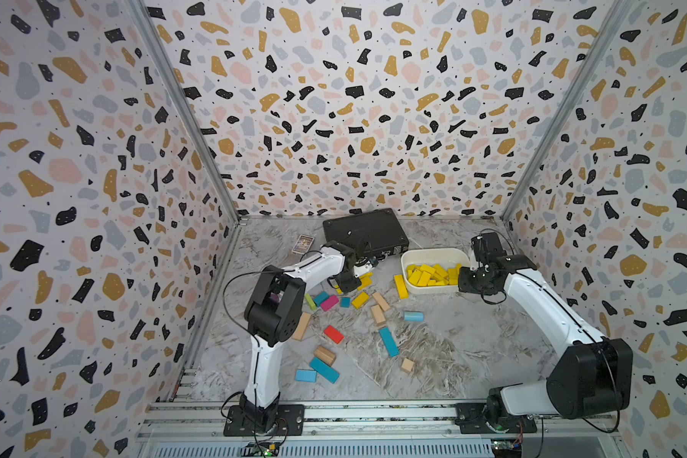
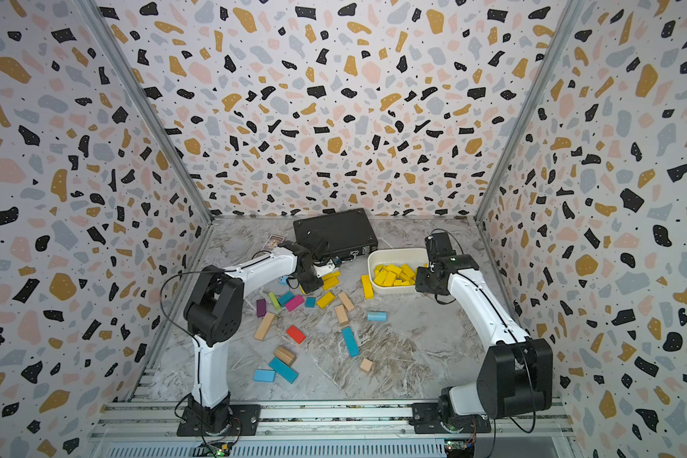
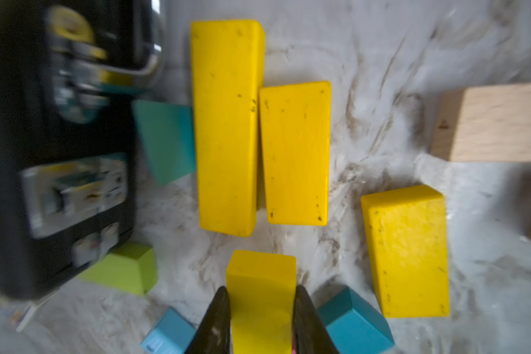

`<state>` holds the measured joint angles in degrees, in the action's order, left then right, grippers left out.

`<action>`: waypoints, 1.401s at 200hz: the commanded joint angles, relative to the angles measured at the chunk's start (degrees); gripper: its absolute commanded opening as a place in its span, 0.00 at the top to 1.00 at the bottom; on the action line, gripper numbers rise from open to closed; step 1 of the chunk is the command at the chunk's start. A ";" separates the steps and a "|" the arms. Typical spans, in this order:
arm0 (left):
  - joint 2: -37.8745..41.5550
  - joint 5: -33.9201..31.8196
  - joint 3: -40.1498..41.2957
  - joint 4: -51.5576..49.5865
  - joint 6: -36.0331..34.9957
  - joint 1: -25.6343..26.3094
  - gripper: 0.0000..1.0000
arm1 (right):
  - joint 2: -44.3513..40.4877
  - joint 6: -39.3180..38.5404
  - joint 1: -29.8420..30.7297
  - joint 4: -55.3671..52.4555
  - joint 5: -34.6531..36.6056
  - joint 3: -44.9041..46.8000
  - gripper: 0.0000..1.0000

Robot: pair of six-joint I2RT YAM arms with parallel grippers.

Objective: Pick out the yellow building blocks
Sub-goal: Pick up the building block from the center of the board, then place the building block in the storage box.

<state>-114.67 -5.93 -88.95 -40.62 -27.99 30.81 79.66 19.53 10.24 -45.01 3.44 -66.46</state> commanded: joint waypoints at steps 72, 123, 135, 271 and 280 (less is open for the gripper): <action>15.43 22.57 13.16 42.91 61.10 1.29 1.00 | -3.95 1.20 -0.17 -1.46 0.14 -0.04 0.52; 3.06 24.60 7.05 56.33 81.36 7.58 1.00 | -5.57 1.29 -0.19 -2.48 0.60 0.77 0.53; 0.24 23.77 4.61 55.41 82.17 8.76 1.00 | -5.95 1.47 -0.22 -2.42 0.60 1.11 0.52; -11.29 11.78 -9.23 33.47 75.07 10.97 0.64 | -6.53 1.24 -0.21 -2.46 0.71 1.76 0.52; -10.77 11.50 -9.16 33.35 74.63 10.95 0.63 | -6.35 1.21 -0.21 -2.61 0.62 1.56 0.52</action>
<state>-126.48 7.97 -96.66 -4.10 49.47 41.54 74.28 20.60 10.24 -46.06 3.55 -64.20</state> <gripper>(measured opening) 0.353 0.477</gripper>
